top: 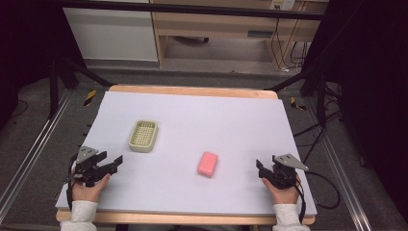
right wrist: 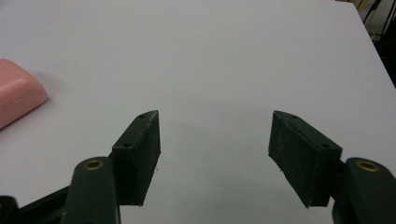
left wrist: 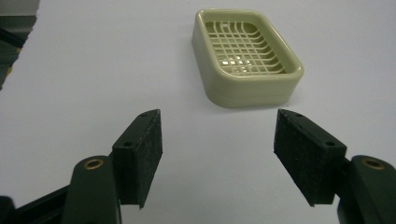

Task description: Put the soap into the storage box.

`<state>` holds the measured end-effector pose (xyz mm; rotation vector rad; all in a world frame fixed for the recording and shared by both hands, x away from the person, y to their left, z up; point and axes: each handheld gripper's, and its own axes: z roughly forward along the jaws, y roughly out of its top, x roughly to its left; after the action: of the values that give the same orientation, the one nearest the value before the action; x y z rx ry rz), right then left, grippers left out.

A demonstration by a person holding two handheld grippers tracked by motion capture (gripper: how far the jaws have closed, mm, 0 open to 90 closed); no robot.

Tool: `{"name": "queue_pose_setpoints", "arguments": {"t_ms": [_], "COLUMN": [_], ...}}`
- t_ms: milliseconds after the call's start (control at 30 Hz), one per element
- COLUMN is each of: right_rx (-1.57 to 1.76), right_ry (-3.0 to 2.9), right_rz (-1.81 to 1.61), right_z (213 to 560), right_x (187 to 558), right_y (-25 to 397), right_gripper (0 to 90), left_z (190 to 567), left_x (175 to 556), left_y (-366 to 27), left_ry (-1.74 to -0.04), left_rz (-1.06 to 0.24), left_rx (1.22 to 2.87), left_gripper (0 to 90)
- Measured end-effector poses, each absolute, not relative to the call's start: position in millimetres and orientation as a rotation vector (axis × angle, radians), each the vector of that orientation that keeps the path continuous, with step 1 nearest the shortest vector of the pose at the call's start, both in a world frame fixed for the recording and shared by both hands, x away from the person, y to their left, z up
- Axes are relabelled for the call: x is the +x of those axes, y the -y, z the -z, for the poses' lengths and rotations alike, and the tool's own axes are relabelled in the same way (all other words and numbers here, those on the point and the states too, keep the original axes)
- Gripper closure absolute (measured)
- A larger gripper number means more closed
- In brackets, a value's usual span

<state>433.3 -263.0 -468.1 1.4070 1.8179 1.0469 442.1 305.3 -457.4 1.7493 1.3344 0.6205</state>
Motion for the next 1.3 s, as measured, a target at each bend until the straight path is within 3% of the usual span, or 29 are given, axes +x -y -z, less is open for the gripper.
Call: {"name": "queue_pose_setpoints", "arguments": {"t_ms": [1300], "right_rx": [1.401], "right_ry": [-1.868], "right_rz": [-1.027], "right_z": [471.6], "right_x": [430.5], "right_y": [260.2], "right_gripper": [31.1], "left_z": [437.9], "left_x": [442.7], "left_y": [-250.0], "left_ry": [-1.181], "left_rz": [-0.566], "left_rx": [1.864], "left_gripper": [25.9]}}
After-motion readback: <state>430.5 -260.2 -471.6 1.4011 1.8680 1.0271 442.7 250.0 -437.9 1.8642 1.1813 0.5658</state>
